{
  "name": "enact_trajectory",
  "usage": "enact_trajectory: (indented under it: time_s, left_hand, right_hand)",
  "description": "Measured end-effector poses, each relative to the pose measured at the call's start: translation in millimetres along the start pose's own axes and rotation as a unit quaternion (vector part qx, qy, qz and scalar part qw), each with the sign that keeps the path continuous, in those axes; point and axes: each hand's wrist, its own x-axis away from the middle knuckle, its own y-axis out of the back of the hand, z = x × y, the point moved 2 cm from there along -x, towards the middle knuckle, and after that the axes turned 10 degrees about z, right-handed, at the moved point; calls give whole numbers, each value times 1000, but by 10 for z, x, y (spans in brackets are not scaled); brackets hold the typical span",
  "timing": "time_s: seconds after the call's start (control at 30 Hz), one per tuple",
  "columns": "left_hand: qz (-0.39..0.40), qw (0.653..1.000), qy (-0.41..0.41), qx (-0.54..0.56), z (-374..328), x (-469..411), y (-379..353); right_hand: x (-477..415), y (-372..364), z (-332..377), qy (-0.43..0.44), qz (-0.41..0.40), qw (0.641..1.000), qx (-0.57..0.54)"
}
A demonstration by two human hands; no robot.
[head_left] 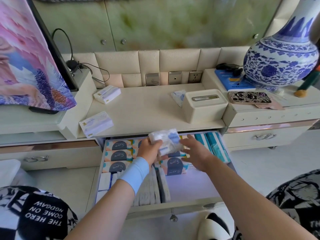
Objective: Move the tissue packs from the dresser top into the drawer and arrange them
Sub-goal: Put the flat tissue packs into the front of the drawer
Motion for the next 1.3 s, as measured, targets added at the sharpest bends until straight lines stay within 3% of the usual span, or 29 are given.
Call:
enact_trajectory:
  time_s: [0.07, 0.17, 0.2, 0.27, 0.37, 0.4, 0.43, 0.53, 0.57, 0.6, 0.7, 0.73, 0.8, 0.87, 0.97, 1.13, 1.3]
  left_hand:
    - [-2, 998, 40, 45, -15, -8, 48]
    - [31, 993, 80, 83, -41, 23, 55]
    - [48, 992, 89, 76, -57, 34, 45]
    - [85, 991, 101, 0, -55, 53, 3]
    - [88, 962, 61, -253, 74, 51, -9]
    - [89, 920, 28, -380, 164, 36, 12]
    - [107, 857, -6, -503, 256, 35, 21]
    - [223, 638, -31, -737, 553, 52, 13]
    - [237, 585, -24, -775, 626, 51, 22]
    - [224, 564, -17, -795, 660, 51, 45]
    - [175, 567, -33, -804, 642, 41, 116]
    - [172, 572, -47, -800, 633, 41, 137]
    - [163, 607, -70, -774, 621, 52, 179]
    - [142, 654, -97, -737, 641, 57, 221]
    - [123, 688, -147, -700, 682, 71, 247]
    - [157, 632, -133, -748, 781, 84, 288]
    - [152, 662, -113, -725, 725, 21, 372]
  right_hand:
    - [19, -54, 36, 59, -38, 977, 201]
    - [11, -209, 9, 99, 32, 852, 513]
    - [-5, -254, -15, 99, 31, 823, 558]
    - [-22, -295, 2, 71, -25, 828, 556]
    - [-31, -216, 51, -70, -54, 812, 578]
    - [-10, -178, 56, -119, -40, 792, 597]
    - [15, -143, 43, -165, -26, 772, 614]
    - [75, -66, -111, -261, -1, 741, 619]
    - [81, -46, -191, -286, -2, 750, 597]
    - [76, -44, -279, -310, -5, 759, 573]
    - [-11, -102, -555, -332, -18, 776, 536]
    - [-46, -156, -658, -327, -12, 798, 506]
    - [-102, -281, -843, -326, 27, 869, 372]
    - [-137, -368, -921, -330, 69, 899, 281]
    - [-218, -321, -860, -310, 44, 879, 359]
    - [-206, -286, -805, -278, 58, 895, 345]
    - [-211, -396, -842, -253, 92, 887, 376]
